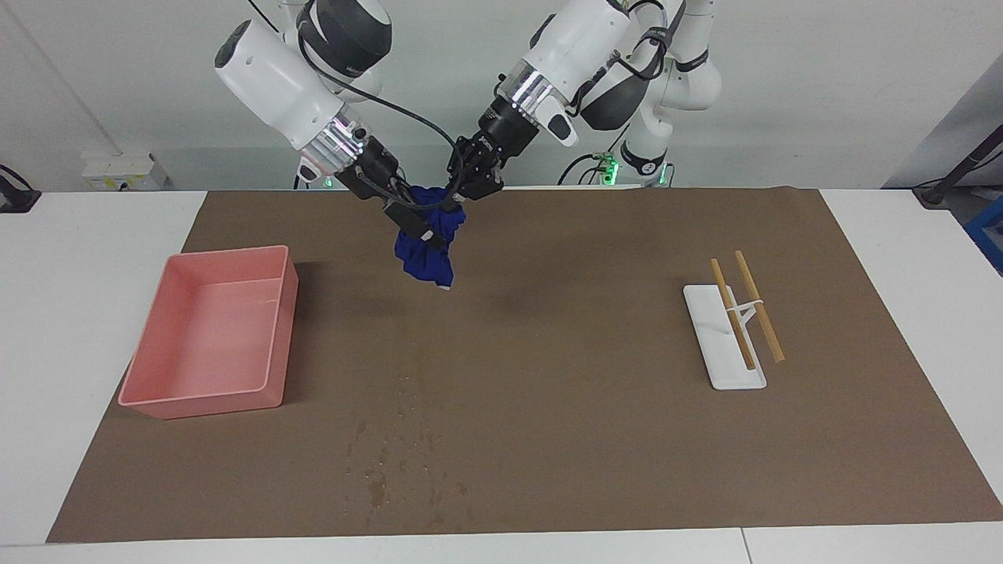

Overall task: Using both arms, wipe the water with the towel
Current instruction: 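Hand the towel from the left gripper to the right gripper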

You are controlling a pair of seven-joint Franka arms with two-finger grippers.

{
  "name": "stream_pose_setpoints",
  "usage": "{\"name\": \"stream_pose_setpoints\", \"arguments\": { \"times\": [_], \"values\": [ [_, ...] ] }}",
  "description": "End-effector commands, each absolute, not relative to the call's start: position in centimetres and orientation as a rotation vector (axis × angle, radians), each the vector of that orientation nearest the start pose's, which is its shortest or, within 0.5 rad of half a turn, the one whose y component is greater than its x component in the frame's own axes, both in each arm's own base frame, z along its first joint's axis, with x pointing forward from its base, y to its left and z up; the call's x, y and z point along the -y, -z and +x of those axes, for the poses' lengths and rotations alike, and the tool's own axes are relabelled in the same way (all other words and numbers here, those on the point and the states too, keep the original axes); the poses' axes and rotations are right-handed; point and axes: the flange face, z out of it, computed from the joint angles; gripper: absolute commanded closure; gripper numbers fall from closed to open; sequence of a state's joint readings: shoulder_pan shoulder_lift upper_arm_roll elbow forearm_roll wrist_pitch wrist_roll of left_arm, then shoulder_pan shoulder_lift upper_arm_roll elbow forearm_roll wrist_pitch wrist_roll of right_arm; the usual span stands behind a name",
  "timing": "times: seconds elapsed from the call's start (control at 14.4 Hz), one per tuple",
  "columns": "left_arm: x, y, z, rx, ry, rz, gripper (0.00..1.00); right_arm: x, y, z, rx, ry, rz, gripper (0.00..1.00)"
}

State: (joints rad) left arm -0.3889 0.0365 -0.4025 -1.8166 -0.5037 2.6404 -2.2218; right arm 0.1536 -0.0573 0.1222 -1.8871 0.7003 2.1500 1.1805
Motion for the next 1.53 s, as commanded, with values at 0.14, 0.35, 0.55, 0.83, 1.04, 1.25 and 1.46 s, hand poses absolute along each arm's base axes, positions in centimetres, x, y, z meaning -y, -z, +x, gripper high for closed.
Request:
{"name": "stream_pose_setpoints", "arguments": {
  "times": [0.14,0.35,0.55,0.83,1.04,1.25,1.46],
  "values": [
    [43.0,-61.4,44.4,-1.785,0.465,1.393,1.0,-18.1,-57.2,54.1,-1.392,-0.236,-1.985,0.94],
    [43.1,-61.6,44.3,-1.779,0.467,1.393,1.0,-18.1,-57.3,54.2,-1.377,-0.23,-1.989,1.0],
    [43.0,-61.5,44.4,-1.768,0.453,1.409,1.0,-18.1,-57.2,54.2,-1.342,-0.215,-2.012,1.0],
    [42.7,-61.7,44.5,-1.772,0.451,1.399,0.0,-18.1,-57.2,54.2,-1.338,-0.215,-2.015,1.0],
    [41.8,-61.7,45.4,-1.77,0.423,1.415,0.0,-18.1,-57.3,54.1,-1.326,-0.213,-2.023,1.0],
    [38.5,-61.5,48.2,-1.72,0.322,1.477,0.0,-18.3,-57.2,53.7,-1.206,-0.196,-2.11,1.0],
    [34.4,-61.0,51.1,-1.645,0.2,1.606,0.0,-18.6,-56.7,52.8,-1.064,-0.206,-2.246,1.0]
  ]
}}
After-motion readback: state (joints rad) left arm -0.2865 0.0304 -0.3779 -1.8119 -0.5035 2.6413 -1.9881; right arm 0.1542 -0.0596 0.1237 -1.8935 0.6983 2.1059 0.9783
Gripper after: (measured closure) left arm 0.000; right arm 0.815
